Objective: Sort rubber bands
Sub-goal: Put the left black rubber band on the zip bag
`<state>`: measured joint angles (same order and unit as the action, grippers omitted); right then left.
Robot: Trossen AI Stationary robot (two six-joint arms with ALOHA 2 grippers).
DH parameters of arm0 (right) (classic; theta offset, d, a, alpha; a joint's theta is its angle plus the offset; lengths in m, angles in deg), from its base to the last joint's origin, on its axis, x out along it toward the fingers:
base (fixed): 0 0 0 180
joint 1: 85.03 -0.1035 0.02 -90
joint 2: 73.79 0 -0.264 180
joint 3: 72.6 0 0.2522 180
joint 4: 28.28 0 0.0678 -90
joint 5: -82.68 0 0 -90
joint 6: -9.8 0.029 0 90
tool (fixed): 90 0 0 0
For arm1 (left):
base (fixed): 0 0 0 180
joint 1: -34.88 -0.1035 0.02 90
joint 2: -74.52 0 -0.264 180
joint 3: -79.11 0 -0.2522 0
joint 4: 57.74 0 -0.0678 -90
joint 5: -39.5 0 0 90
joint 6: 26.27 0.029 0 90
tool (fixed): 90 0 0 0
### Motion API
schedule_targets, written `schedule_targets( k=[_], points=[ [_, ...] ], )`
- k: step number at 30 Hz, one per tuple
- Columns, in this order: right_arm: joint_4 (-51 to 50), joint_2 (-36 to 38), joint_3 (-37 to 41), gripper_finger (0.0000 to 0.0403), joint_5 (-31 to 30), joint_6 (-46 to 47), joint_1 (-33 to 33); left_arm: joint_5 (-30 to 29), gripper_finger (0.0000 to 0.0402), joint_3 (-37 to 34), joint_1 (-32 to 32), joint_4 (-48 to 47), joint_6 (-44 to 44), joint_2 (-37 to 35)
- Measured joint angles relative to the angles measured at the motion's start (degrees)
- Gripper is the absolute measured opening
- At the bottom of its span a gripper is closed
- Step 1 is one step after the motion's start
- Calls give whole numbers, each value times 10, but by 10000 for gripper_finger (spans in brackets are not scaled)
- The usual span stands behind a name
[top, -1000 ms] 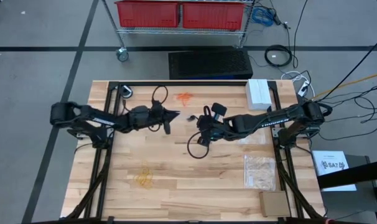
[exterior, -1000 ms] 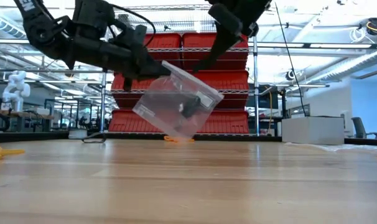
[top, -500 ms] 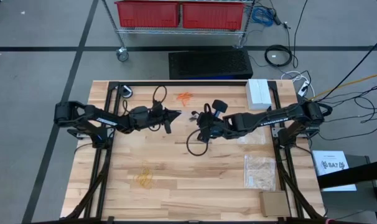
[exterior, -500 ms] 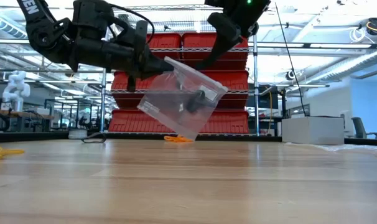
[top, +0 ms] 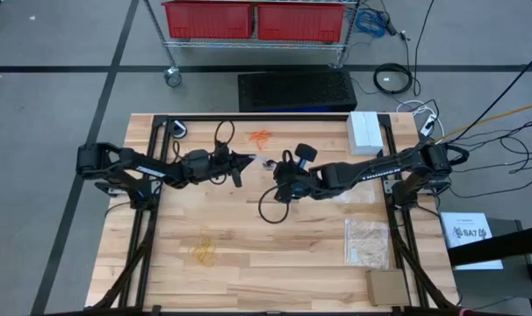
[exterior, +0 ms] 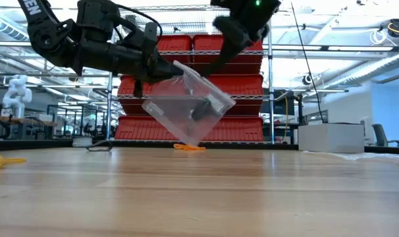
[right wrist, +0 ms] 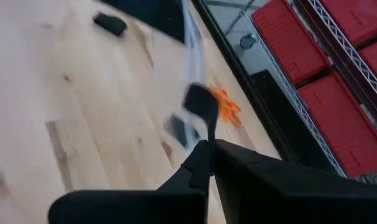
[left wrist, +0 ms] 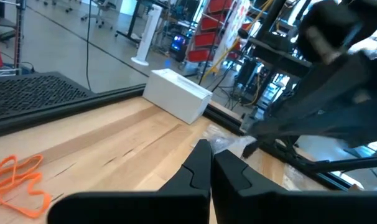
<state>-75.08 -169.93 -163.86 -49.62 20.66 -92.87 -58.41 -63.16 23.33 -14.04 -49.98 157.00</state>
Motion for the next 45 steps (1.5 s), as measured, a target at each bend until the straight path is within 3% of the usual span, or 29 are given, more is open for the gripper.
schedule_targets(
  k=[7,26,45],
  points=[
    [-2,-2,-2,0,-32,-29,-1,0,0,0,0,1,-15,0],
    [-15,-4,-2,0,-41,-26,-8,-8,0,0,1,13,-31,0],
    [-12,-50,-2,0,-13,-27,4,4,0,0,15,18,-34,0]
  ],
)
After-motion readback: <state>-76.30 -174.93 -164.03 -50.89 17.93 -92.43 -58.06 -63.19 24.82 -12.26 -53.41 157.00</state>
